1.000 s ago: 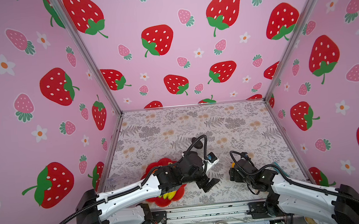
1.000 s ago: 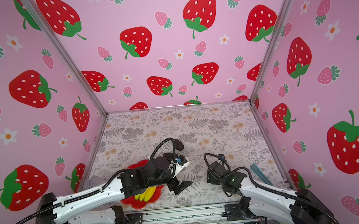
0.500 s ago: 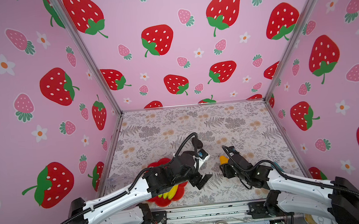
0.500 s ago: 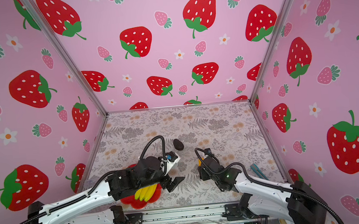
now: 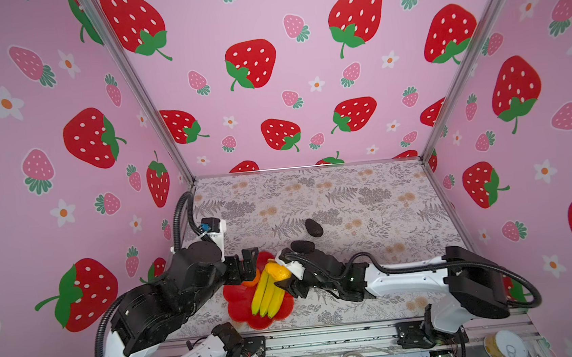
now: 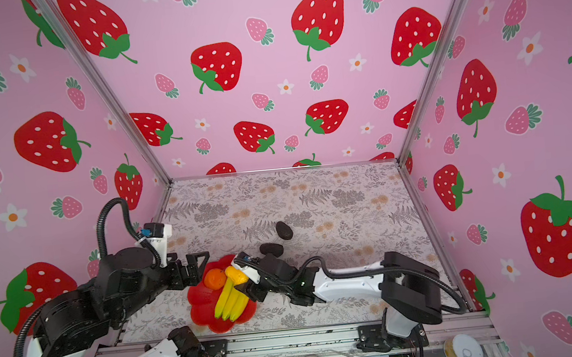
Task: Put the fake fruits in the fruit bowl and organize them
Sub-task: 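Lift the pear into the red bowl with the right gripper and release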
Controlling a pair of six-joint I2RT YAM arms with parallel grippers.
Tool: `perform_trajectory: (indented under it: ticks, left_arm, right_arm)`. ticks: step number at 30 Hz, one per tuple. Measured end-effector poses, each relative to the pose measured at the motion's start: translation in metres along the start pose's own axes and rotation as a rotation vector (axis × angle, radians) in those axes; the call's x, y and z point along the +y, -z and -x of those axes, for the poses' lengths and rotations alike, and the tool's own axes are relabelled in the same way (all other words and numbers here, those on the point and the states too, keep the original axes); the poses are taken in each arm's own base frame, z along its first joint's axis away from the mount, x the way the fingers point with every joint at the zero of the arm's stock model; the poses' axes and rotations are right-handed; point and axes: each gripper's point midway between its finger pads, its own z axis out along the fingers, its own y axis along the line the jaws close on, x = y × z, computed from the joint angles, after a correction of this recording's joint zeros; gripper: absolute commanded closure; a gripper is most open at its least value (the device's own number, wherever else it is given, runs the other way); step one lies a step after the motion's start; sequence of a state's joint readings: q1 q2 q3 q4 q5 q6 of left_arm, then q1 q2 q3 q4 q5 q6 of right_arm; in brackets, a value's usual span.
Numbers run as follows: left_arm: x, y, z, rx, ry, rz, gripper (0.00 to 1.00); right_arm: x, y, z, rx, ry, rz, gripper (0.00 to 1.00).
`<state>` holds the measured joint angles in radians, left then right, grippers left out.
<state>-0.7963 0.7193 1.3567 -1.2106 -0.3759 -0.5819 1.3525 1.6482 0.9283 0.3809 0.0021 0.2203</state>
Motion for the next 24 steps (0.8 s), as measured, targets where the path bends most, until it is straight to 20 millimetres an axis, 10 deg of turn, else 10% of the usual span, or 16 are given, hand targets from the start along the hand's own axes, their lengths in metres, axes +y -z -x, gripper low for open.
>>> perform_trajectory:
  ticks: [10,24]
  left_arm:
    - [0.045,0.018,-0.018,-0.013,0.029,0.14,0.01]
    - [0.052,0.01,-0.032,0.003,0.024,0.162,0.01]
  right_arm:
    - [0.04,-0.083,0.014,0.0,0.076,0.129,0.51]
    - [0.047,-0.126,-0.031,0.104,0.076,0.183,0.5]
